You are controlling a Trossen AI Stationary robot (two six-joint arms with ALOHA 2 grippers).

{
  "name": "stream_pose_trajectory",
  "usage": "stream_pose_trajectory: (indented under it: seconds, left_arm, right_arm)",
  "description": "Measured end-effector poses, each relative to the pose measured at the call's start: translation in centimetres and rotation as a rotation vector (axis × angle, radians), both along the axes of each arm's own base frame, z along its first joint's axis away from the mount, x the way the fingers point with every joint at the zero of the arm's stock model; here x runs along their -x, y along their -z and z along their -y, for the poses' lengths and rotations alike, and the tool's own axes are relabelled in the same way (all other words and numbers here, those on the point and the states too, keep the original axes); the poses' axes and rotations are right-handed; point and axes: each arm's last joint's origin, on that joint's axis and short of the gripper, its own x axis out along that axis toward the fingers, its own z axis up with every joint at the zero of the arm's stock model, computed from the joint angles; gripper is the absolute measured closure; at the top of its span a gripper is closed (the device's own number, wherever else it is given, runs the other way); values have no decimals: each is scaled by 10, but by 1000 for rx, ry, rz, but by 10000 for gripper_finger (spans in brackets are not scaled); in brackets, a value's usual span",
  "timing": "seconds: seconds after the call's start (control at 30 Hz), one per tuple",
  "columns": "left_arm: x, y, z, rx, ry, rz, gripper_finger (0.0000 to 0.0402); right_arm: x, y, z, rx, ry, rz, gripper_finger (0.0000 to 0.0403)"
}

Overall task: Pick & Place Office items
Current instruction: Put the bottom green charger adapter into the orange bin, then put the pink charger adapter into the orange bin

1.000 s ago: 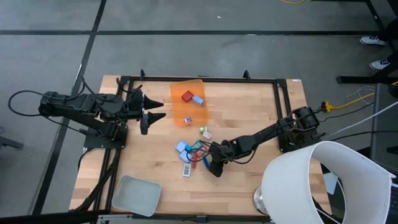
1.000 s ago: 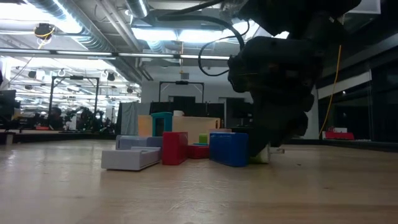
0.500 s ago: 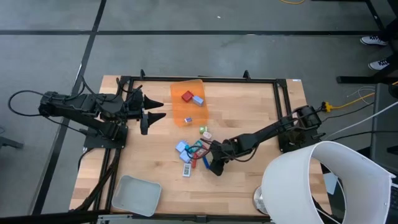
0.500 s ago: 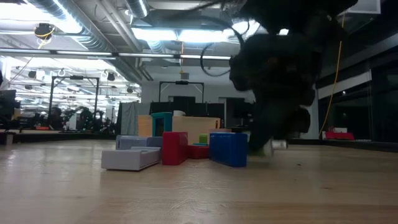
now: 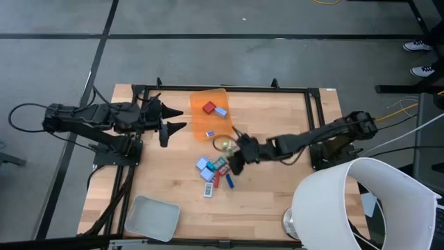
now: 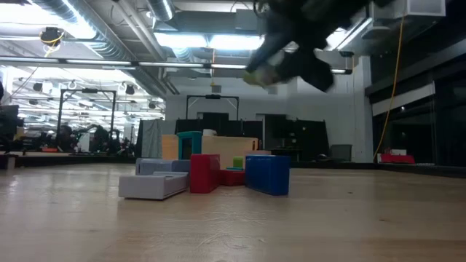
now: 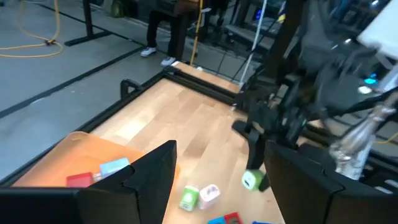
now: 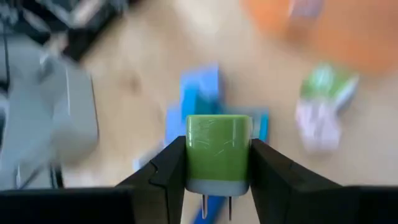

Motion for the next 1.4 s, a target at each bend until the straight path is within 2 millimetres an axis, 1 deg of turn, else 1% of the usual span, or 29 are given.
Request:
stream_pose_trajectory:
  seconds: [0.13,0.2,0.27,0.37,0.43,0.5,0.6,0.7,0.83,0.9,1.03,1.1,1.2,1.3,1.4]
  left_arm:
    - [-5,3,-5,7,-3,-19,164]
    - [-9,4,-7,17,10,-31,164]
    - [-11,6,-8,28,18,-39,164]
    - [-15,6,-8,19,26,-37,164]
    - [-18,5,-8,6,32,-25,164]
    - [-19,5,-8,-6,37,-20,164]
    - [-22,3,-8,-13,38,0,164]
    - [-22,2,-8,-13,39,7,164]
    - [-22,2,-8,-6,36,8,164]
    - [-22,2,-7,-6,37,9,164]
    - [-22,2,-8,-6,34,9,164]
    - [-22,2,-8,-6,33,9,164]
    - [-22,2,-8,-6,31,9,164]
    - [-22,2,-9,-6,26,9,164]
    - [-22,2,-9,-8,24,9,164]
  right_arm:
    - [-23,-29,31,101,43,72,266]
    - [-32,-36,54,133,84,68,266]
    - [-39,-38,79,155,133,63,266]
    - [-46,-30,113,167,197,29,266]
    - [-49,-17,136,131,215,-14,266]
    - [-55,-5,155,82,216,-36,266]
    - [-67,14,176,20,201,-64,266]
    - [-83,27,186,-11,203,-85,266]
    - [-105,31,191,-47,165,-80,263]
    - [-114,30,192,-59,147,-83,232]
    - [-120,24,195,-69,135,-123,147]
    - [-121,19,197,-68,135,-118,128]
    - [-119,18,199,-72,135,-125,129]
    - [-117,12,198,-86,115,-115,145]
    - [-114,6,188,-99,38,-134,165]
